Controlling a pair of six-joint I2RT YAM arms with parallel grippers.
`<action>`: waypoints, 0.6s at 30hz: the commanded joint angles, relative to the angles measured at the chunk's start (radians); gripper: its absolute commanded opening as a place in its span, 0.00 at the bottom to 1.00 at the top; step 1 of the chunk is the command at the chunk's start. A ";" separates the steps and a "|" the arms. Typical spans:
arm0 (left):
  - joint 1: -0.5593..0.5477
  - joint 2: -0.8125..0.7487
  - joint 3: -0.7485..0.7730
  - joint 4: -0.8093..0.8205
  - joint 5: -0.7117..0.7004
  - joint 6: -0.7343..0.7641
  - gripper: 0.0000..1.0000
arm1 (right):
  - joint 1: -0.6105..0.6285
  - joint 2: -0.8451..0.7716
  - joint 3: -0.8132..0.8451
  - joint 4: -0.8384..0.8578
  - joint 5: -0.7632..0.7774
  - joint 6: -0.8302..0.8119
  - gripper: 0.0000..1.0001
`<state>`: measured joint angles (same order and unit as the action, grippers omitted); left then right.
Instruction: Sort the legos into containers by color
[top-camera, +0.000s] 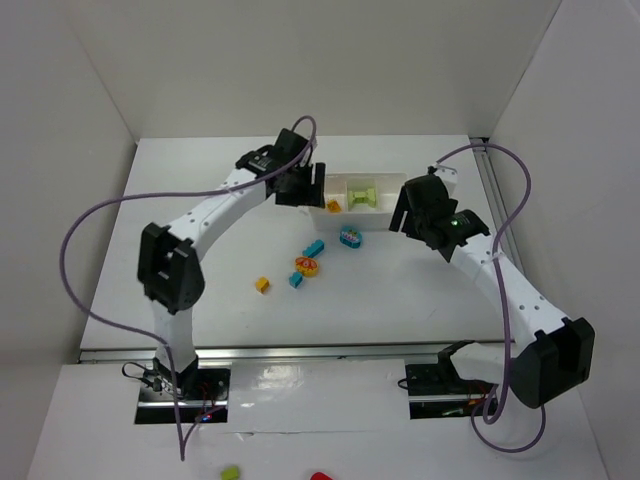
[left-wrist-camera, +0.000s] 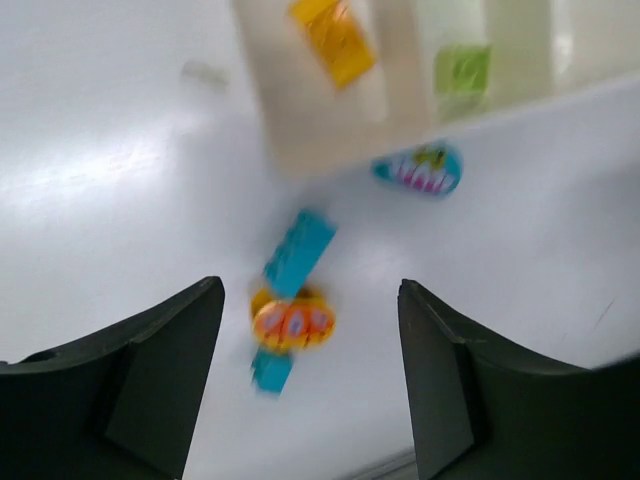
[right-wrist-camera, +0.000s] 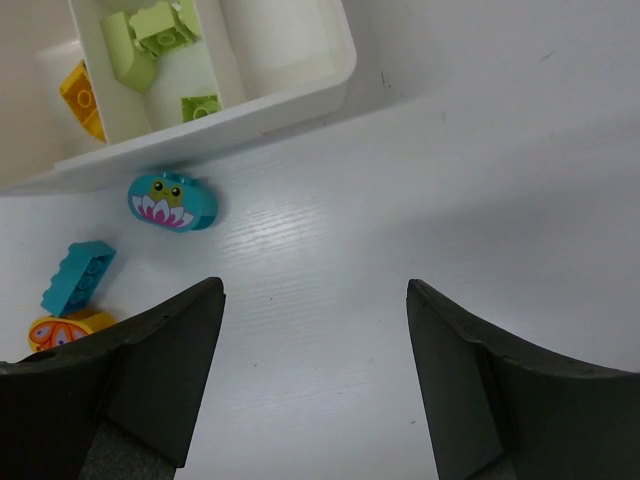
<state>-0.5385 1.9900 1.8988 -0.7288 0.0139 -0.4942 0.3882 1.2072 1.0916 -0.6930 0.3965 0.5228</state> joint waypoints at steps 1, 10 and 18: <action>-0.021 -0.235 -0.252 -0.014 -0.112 0.000 0.80 | 0.012 0.012 0.005 0.033 0.001 0.002 0.81; -0.031 -0.484 -0.771 0.005 -0.218 -0.121 0.96 | 0.057 0.084 0.005 0.067 -0.021 0.002 0.81; -0.031 -0.447 -0.895 0.072 -0.238 -0.151 0.79 | 0.066 0.094 0.005 0.076 -0.012 0.002 0.81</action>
<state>-0.5682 1.5265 1.0111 -0.7155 -0.1982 -0.6144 0.4431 1.2980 1.0916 -0.6727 0.3775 0.5232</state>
